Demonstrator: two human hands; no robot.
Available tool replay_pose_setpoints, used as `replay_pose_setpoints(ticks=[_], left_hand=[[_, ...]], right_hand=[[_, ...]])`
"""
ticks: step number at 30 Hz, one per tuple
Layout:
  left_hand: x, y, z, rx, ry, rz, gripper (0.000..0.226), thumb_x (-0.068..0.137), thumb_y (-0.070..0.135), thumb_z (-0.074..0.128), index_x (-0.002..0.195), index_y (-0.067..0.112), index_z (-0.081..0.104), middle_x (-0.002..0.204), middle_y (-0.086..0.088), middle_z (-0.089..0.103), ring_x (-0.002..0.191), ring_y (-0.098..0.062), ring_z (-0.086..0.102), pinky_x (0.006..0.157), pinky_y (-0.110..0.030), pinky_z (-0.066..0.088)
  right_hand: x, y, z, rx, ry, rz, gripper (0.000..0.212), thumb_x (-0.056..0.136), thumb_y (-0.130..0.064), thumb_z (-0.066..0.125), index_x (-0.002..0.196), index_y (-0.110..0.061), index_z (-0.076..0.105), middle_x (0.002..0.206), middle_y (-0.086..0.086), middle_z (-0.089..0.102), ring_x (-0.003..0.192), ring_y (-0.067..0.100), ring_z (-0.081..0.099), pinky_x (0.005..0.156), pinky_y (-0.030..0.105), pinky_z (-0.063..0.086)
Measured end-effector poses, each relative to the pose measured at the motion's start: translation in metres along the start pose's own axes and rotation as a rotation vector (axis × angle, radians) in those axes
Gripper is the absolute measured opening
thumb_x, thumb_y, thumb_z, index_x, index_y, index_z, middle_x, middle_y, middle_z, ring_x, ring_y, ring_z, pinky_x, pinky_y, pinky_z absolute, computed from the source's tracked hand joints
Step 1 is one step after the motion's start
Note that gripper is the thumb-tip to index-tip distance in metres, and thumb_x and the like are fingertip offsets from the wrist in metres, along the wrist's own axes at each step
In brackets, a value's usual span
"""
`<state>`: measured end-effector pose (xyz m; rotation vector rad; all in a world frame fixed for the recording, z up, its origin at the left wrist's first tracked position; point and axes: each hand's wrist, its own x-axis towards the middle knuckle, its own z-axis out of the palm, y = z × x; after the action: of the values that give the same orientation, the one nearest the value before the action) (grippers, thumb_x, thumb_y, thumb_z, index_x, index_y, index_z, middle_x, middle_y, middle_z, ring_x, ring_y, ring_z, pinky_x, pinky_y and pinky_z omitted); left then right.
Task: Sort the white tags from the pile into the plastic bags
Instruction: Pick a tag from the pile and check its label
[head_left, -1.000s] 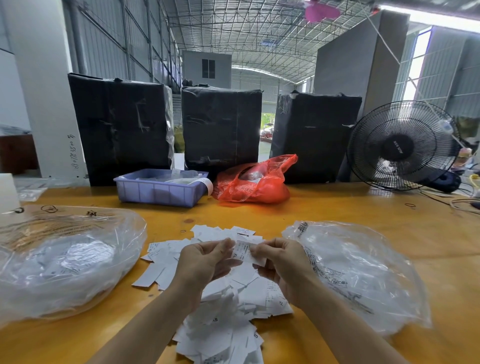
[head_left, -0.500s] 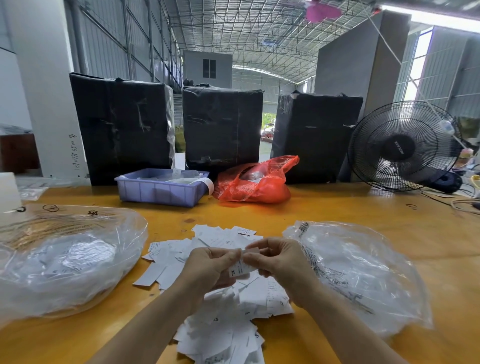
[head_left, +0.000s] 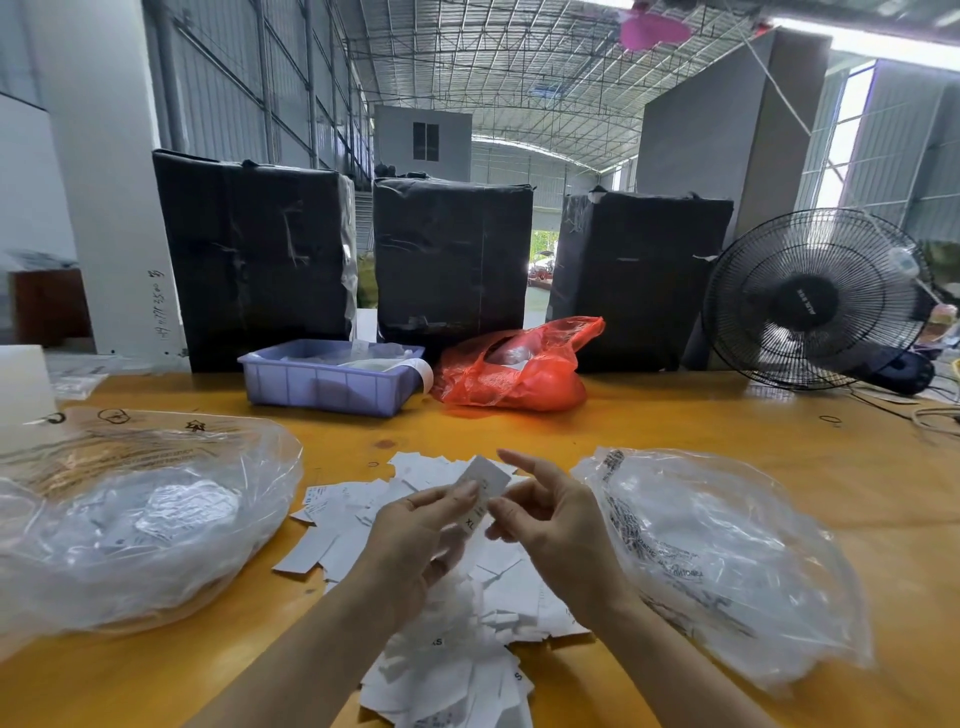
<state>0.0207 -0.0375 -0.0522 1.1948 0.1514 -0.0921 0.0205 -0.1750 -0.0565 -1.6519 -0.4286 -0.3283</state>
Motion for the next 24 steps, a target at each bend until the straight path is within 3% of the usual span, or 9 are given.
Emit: replay_pose_setpoints(ticks=[7, 11, 14, 18, 21, 24], left_hand=[[0.0007, 0.0000, -0.0041, 0.035, -0.075, 0.035, 0.038, 0.060, 0.010, 0.075, 0.096, -0.001, 0.069, 0.069, -0.012, 0.070, 0.047, -0.010, 0.060, 0.043, -0.017, 0.046], [0.0037, 0.0009, -0.0093, 0.138, -0.030, 0.091, 0.014, 0.074, 0.007, 0.073, 0.087, 0.001, 0.071, 0.072, -0.015, 0.072, 0.053, -0.015, 0.067, 0.046, -0.018, 0.050], [0.0024, 0.0002, -0.0091, 0.167, -0.036, 0.095, 0.007, 0.075, 0.006, 0.072, 0.081, 0.001, 0.072, 0.072, -0.016, 0.073, 0.056, -0.015, 0.068, 0.047, -0.017, 0.050], [0.0019, -0.0006, -0.0074, 0.193, -0.015, 0.099, 0.008, 0.077, 0.013, 0.073, 0.078, 0.006, 0.073, 0.071, -0.012, 0.073, 0.059, -0.013, 0.069, 0.049, -0.019, 0.051], [0.0024, -0.0010, -0.0077, 0.189, 0.007, 0.103, 0.010, 0.076, 0.017, 0.074, 0.078, 0.007, 0.074, 0.073, -0.013, 0.073, 0.065, -0.018, 0.070, 0.054, -0.023, 0.053], [0.0016, -0.0008, -0.0070, 0.185, 0.042, 0.113, 0.009, 0.074, 0.019, 0.076, 0.074, 0.010, 0.076, 0.073, -0.014, 0.073, 0.067, -0.021, 0.069, 0.055, -0.025, 0.053]], right_hand=[[0.0010, 0.0008, -0.0050, -0.037, -0.056, 0.006, 0.050, 0.080, 0.003, 0.069, 0.124, -0.017, 0.056, 0.072, 0.009, 0.063, 0.062, 0.010, 0.060, 0.066, 0.023, 0.053], [0.0029, 0.0029, -0.0083, -0.092, -0.057, 0.030, 0.045, 0.082, 0.000, 0.069, 0.124, -0.010, 0.059, 0.073, 0.002, 0.065, 0.063, 0.008, 0.059, 0.068, 0.023, 0.052], [0.0030, 0.0044, -0.0086, -0.112, -0.067, 0.039, 0.058, 0.082, -0.005, 0.070, 0.132, -0.023, 0.046, 0.081, -0.003, 0.062, 0.068, 0.012, 0.058, 0.068, 0.023, 0.053], [0.0040, 0.0054, -0.0092, -0.126, -0.061, 0.052, 0.031, 0.082, -0.005, 0.070, 0.112, -0.013, 0.067, 0.093, 0.004, 0.068, 0.073, 0.013, 0.059, 0.070, 0.025, 0.054], [0.0026, 0.0049, -0.0086, -0.199, -0.099, 0.019, 0.023, 0.084, -0.008, 0.069, 0.106, -0.012, 0.071, 0.094, 0.001, 0.066, 0.076, 0.017, 0.058, 0.074, 0.036, 0.054], [0.0018, 0.0050, -0.0073, -0.217, -0.141, 0.012, 0.022, 0.083, -0.009, 0.070, 0.105, -0.009, 0.071, 0.092, 0.000, 0.065, 0.071, 0.013, 0.057, 0.072, 0.034, 0.052]])
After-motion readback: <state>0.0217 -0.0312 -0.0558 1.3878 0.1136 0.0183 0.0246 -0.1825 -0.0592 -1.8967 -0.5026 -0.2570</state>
